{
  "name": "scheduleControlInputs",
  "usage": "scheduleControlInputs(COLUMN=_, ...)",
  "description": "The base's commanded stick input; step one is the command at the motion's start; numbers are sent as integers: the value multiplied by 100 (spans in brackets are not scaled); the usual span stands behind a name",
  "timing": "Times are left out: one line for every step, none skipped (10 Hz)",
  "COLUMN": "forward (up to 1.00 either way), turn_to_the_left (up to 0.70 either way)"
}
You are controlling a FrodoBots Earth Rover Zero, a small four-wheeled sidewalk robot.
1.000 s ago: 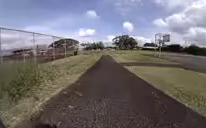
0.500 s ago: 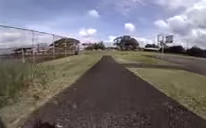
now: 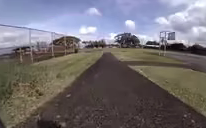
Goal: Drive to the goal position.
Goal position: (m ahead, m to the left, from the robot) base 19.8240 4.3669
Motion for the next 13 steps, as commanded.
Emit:
scheduleControlInputs(forward=85, turn_to_the_left=0)
scheduleControlInputs(forward=85, turn_to_the_left=0)
scheduleControlInputs(forward=85, turn_to_the_left=0)
scheduleControlInputs(forward=85, turn_to_the_left=0)
scheduleControlInputs(forward=85, turn_to_the_left=0)
scheduleControlInputs(forward=85, turn_to_the_left=0)
scheduleControlInputs(forward=85, turn_to_the_left=0)
scheduleControlInputs(forward=85, turn_to_the_left=0)
scheduleControlInputs(forward=85, turn_to_the_left=0)
scheduleControlInputs(forward=85, turn_to_the_left=0)
scheduleControlInputs(forward=85, turn_to_the_left=0)
scheduleControlInputs(forward=85, turn_to_the_left=0)
scheduleControlInputs(forward=85, turn_to_the_left=0)
